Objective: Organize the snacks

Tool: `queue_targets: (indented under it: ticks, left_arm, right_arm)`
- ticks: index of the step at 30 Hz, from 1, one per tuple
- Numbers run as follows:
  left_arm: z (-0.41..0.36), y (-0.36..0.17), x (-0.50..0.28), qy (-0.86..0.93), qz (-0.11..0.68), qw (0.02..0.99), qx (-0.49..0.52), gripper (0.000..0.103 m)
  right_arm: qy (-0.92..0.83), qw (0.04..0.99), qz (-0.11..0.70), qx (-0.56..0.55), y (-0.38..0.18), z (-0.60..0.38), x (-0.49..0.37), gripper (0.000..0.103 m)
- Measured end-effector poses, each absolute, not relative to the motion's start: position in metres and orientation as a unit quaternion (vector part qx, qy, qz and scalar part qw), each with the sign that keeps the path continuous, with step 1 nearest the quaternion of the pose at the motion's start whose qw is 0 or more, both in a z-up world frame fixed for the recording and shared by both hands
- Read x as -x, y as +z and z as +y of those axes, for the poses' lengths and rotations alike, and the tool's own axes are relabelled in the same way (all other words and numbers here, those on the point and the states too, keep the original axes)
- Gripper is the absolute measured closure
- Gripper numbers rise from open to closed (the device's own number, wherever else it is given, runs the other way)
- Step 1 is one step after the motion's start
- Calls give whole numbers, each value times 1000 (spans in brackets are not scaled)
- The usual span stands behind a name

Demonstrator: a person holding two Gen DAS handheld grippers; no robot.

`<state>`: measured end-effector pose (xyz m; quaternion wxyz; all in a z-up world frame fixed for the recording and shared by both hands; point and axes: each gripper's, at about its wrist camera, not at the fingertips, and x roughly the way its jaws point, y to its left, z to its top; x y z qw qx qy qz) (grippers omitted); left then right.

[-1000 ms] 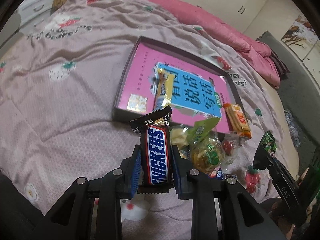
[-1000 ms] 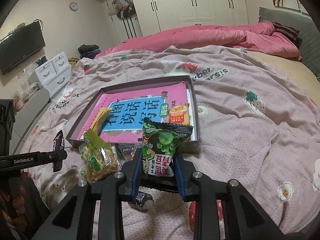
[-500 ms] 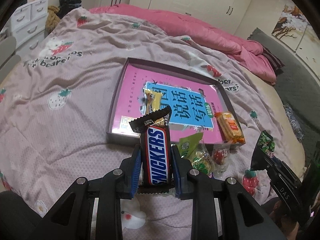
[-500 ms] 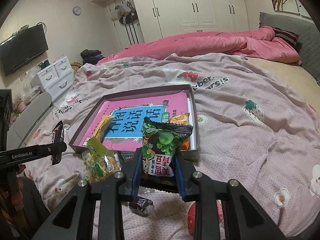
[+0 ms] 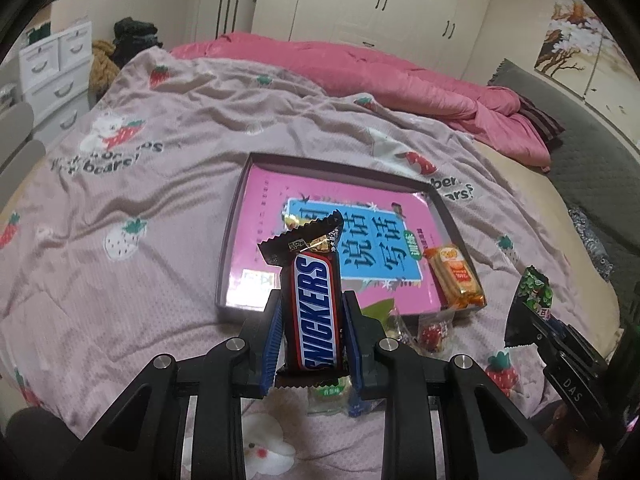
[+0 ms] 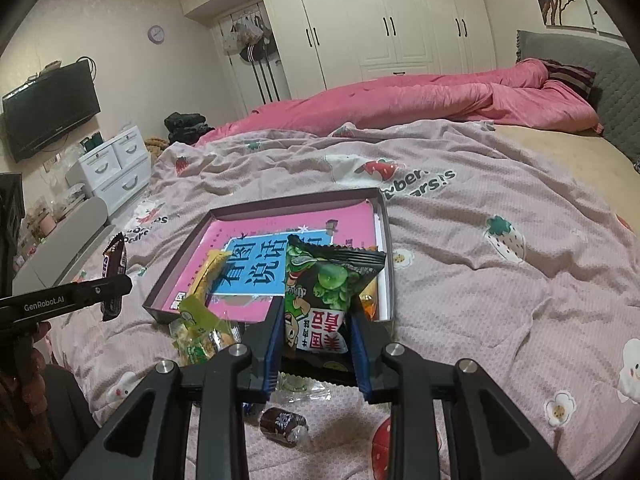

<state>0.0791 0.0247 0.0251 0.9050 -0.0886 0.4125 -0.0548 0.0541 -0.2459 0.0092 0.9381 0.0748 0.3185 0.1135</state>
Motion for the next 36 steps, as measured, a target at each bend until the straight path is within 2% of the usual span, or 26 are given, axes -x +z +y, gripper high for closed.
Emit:
queue_targets:
  ticks: [26, 36]
  left_arm:
    - [9, 50, -100, -65, 378, 920, 76, 74]
    - [-7, 45, -116, -76, 387, 917, 65, 74]
  right_arm:
    - [127, 948, 281, -77, 23, -243, -66, 73]
    - [125, 948, 281, -76, 21, -244, -78, 73]
